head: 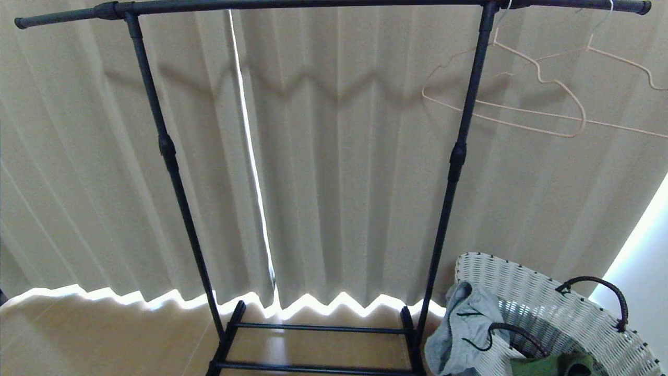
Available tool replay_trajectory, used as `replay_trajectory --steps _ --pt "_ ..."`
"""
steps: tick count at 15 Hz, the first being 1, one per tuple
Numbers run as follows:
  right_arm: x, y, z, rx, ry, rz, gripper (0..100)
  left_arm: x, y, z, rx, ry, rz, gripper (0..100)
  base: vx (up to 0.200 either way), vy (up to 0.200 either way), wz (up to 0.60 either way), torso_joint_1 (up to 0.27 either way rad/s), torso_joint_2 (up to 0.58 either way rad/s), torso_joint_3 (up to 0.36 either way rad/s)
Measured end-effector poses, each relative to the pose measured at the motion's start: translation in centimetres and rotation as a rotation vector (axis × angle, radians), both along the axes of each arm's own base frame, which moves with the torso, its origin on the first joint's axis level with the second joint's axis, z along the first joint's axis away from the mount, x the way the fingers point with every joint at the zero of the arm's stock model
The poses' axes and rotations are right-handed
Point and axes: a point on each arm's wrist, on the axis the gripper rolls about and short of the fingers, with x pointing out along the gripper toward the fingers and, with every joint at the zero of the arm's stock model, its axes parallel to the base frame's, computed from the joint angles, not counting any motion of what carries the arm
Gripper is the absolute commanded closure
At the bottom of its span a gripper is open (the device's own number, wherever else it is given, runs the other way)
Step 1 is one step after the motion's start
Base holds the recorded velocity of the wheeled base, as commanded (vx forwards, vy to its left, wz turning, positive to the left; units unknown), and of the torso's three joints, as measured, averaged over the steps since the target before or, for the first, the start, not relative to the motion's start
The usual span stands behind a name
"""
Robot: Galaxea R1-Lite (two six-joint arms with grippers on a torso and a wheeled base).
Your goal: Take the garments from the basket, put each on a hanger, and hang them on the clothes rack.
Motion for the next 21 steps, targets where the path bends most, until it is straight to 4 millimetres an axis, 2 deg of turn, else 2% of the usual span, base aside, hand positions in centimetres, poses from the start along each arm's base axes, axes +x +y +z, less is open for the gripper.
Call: replay_trajectory --steps 9,12,17,18,21 --pt "0.0 0.0 0.0 0.0 -0.002 -0.001 0 0.0 0.0 0.0 -0.002 0.0 0.002 0 0.0 0.0 0.0 0.0 0.0 0.0" --pt "0.0 0.0 0.0 -0.001 -0.002 -0.001 0 0.0 0.0 0.0 0.001 0.0 0.002 0 0.2 0.0 0.0 -0.001 0.0 0.006" --pt "0.0 0.0 0.1 -0.006 -0.006 -0.013 0 0.0 0.0 0.0 0.001 0.0 0.0 0 0.0 0.0 0.0 0.0 0.0 0.0" --pt "-0.1 0.0 0.4 -0.026 -0.011 -0.014 0 0.0 0.0 0.0 0.001 0.0 0.0 0 0.0 0.0 0.0 0.0 0.0 0.0" --pt "-0.7 0.0 3.1 -0.115 -0.002 -0.013 0 0.0 0.0 0.0 0.001 0.0 0.0 0 0.0 0.0 0.0 0.0 0.0 0.0"
